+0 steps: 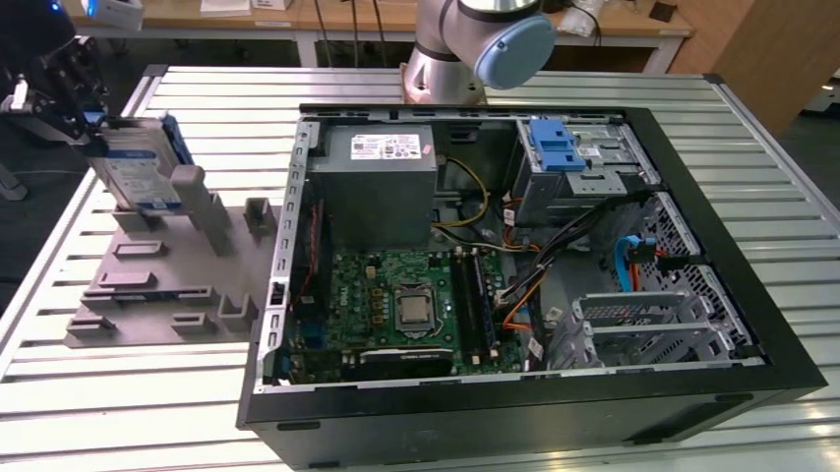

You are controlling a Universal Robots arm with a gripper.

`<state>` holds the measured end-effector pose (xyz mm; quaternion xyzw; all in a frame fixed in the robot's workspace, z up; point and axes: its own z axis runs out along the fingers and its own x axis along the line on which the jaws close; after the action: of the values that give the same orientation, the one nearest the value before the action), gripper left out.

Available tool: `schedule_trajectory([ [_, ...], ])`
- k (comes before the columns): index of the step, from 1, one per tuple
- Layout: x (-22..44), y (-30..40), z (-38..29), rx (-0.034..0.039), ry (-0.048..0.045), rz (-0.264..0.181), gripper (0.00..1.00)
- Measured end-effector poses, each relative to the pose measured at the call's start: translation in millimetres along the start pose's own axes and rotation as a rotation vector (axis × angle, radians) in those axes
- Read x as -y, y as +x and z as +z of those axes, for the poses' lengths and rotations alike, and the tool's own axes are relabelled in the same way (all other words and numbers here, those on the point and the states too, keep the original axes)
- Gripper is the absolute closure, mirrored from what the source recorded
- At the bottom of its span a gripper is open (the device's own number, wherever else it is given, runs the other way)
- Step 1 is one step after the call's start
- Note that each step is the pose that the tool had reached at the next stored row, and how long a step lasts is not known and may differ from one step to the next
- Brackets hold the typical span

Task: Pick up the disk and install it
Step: 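Pick up the disk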

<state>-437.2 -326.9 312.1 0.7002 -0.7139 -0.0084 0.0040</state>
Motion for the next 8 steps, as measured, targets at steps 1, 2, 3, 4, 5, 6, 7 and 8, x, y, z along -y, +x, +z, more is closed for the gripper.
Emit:
schedule_trajectory([
  [1,0.0,0.0,-0.6,0.0,0.0,0.0,0.64],
  [2,0.0,0.0,-0.5,0.0001,0.0003,0.0,0.64],
  [3,0.0,0.0,-0.5,0.0002,0.0004,0.0,0.64],
  [4,0.0,0.0,-1.0,0.0001,0.0001,0.0,0.64],
  [5,0.0,0.0,-1.3,0.0,0.0001,0.0,0.64],
  [6,0.0,0.0,-1.4,0.0,0.0,0.0,0.64],
  [7,0.0,0.0,-1.4,0.0,0.0001,0.0,0.64],
  [8,0.0,0.0,-1.7,0.0,-0.0001,0.0,0.64],
])
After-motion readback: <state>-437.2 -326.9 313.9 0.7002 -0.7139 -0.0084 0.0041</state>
